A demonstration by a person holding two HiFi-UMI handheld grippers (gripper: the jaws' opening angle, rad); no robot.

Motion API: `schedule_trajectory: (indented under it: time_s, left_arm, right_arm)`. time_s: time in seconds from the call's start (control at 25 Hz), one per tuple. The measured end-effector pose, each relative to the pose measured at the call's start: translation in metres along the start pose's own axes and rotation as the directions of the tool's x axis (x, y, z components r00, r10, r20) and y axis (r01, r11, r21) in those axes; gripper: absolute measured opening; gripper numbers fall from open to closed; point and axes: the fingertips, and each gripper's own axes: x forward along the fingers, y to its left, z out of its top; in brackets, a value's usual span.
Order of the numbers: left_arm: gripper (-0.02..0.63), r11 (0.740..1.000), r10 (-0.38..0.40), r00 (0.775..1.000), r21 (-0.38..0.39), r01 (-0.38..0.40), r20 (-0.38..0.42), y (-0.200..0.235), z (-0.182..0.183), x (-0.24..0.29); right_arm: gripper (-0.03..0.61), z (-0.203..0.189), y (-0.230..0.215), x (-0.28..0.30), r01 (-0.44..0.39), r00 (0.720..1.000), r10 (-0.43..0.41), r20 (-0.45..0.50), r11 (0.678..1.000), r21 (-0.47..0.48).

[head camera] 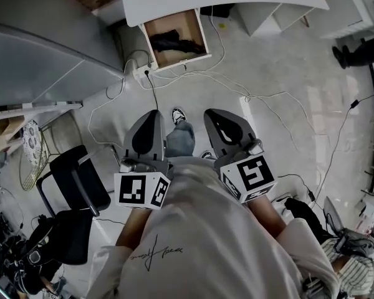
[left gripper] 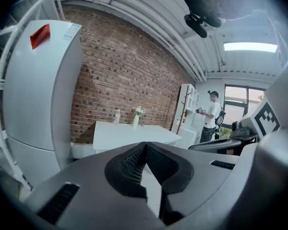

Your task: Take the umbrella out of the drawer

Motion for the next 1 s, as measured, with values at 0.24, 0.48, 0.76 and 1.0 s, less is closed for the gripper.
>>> schedule_trajectory:
  time_s: [0.24, 0.48, 0.76, 1.0]
  left_arm:
    - [0.012, 1.000, -0.013, 1.000, -0.003, 0.013, -0.009, 0.039, 0.026, 0.044]
    - [0.012, 1.000, -0.014, 1.000, -0.024, 0.013, -0.018, 0.077, 0.039, 0.075]
    - [0.012, 0.999, -0.012, 1.000, -0.033, 0.011, -0.029, 0.111, 0.047, 0.098]
    - [0.012, 0.999, -0.022, 0.999, -0.029, 0.021, -0.040, 0.130, 0.052, 0.112]
  right_arm:
    - [0.015, 0.027, -0.011, 0.059, -0.028, 0.999, 0.028, -0.033, 1.000, 0.008]
    - [0.015, 0.049, -0.007, 0.109, -0.099, 0.993, 0.097, -0.069, 0.995, -0.019]
    - [0.014, 0.066, -0.007, 0.156, -0.145, 0.986, 0.139, -0.086, 0.987, -0.067]
    - [0.014, 0.086, -0.014, 0.180, -0.101, 0.994, 0.096, -0.052, 0.988, -0.120]
